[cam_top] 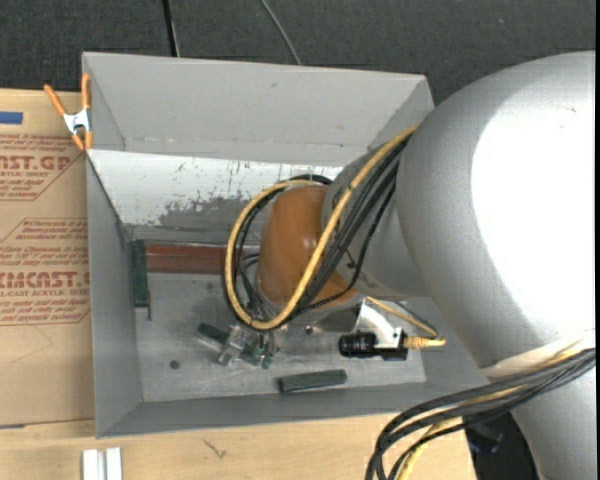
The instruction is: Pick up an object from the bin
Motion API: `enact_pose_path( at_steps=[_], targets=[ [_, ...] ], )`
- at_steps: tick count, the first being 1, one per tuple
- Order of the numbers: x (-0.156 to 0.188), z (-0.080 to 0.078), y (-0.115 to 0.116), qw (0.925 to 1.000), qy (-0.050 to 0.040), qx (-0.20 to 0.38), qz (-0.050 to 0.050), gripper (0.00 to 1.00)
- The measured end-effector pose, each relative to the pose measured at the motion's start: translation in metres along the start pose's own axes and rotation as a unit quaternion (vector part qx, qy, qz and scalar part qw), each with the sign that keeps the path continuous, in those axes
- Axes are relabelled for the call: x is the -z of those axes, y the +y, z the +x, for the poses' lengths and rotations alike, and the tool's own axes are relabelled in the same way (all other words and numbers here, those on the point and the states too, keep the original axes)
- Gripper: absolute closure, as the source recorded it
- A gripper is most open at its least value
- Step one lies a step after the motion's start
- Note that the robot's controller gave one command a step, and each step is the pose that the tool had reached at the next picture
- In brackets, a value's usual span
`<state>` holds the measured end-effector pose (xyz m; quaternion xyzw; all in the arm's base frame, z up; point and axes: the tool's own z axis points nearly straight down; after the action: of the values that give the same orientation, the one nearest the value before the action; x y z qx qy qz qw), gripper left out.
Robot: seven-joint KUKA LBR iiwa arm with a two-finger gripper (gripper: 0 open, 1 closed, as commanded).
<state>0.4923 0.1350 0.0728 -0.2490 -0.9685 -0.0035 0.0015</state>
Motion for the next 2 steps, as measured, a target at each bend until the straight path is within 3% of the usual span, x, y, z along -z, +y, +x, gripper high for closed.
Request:
enact_pose_path(
  at_steps=[2],
  targets=[
    [0.0,0.0,0.0,1.0,0.0,0.0,0.0,1.0]
  ],
)
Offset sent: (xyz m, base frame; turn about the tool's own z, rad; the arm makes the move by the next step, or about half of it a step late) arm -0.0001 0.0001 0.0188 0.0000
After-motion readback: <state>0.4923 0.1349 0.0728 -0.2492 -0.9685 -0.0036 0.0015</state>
